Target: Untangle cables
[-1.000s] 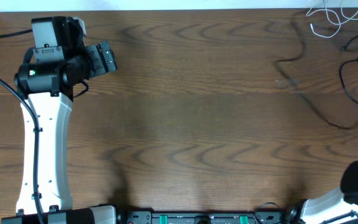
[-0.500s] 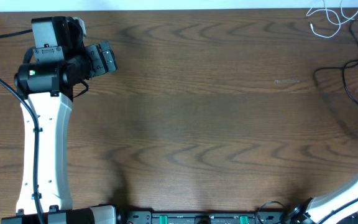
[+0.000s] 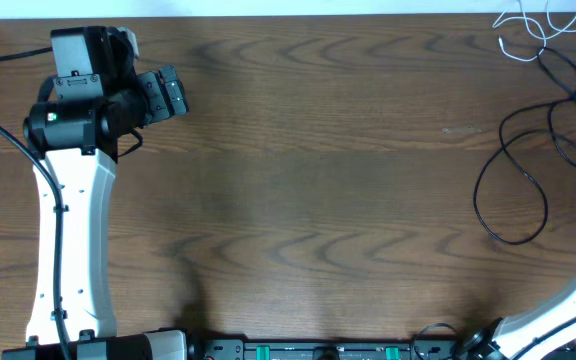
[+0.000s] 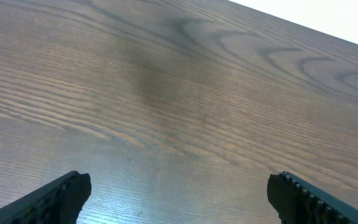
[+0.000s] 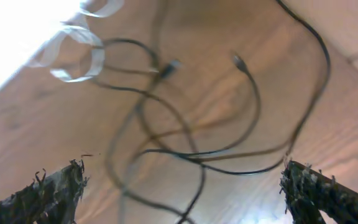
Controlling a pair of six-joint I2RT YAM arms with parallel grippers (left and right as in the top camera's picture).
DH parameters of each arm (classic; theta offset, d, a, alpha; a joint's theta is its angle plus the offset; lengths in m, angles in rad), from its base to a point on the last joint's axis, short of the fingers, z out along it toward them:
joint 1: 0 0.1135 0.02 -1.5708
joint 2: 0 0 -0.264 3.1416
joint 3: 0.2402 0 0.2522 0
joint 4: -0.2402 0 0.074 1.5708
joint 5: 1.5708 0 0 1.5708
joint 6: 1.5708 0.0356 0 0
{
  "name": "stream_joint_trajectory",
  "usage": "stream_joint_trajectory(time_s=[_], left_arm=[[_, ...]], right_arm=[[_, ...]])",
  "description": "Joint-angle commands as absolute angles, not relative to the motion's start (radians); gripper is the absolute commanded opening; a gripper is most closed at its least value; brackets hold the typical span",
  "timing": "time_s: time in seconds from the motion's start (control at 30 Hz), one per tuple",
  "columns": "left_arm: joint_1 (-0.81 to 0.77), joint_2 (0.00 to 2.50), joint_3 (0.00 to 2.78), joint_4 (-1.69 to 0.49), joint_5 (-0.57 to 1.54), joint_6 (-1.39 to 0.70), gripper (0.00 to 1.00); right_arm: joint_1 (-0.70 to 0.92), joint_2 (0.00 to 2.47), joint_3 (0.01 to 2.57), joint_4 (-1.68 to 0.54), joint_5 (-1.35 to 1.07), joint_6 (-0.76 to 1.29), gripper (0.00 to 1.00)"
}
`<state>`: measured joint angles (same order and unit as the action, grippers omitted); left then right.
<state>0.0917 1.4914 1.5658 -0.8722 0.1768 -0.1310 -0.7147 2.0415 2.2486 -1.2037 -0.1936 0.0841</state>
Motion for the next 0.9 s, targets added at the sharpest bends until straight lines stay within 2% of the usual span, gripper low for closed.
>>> stream_joint_trajectory(time_s=[0.0, 0.13, 0.27, 0.37, 0.5, 0.63, 0.77, 0.87], left_arm=[[0.095, 1.498, 1.565, -0.875, 0.171, -0.133, 0.95], [0.095, 1.498, 1.565, -0.876, 0.171, -0.133, 0.96], [0.095, 1.498, 1.565, -0.888, 0.171, -0.133, 0.96], [0.095, 1.498, 1.565, -0.89, 0.171, -0.133, 0.96], [0.095, 1.498, 1.565, -0.89, 0.171, -0.133, 0.96], [0.095, 1.498, 1.565, -0.89, 0.171, -0.133, 0.96], [0.095, 1.498, 1.565, -0.89, 0.171, -0.133, 0.96], [0.095, 1.498, 1.565, -0.889, 0.171, -0.133, 0.96]], right_arm=[[-0.68, 1.887, 2.271, -1.22, -0.324, 0.014, 0.99], [-0.647, 1.827, 2.271, -1.227, -0.232, 0.024, 0.99], [-0.638, 1.823, 2.267, -1.263, 0.128, 0.243, 0.99], [-0.643, 1.843, 2.254, -1.265, 0.179, 0.276, 0.99], [-0.67, 1.899, 2.234, -1.224, 0.026, 0.239, 0.99], [-0.725, 1.993, 2.234, -1.21, -0.248, 0.172, 0.99], [-0.798, 2.098, 2.234, -1.223, -0.641, 0.087, 0.99], [-0.846, 2.161, 2.234, -1.227, -0.803, 0.068, 0.99]])
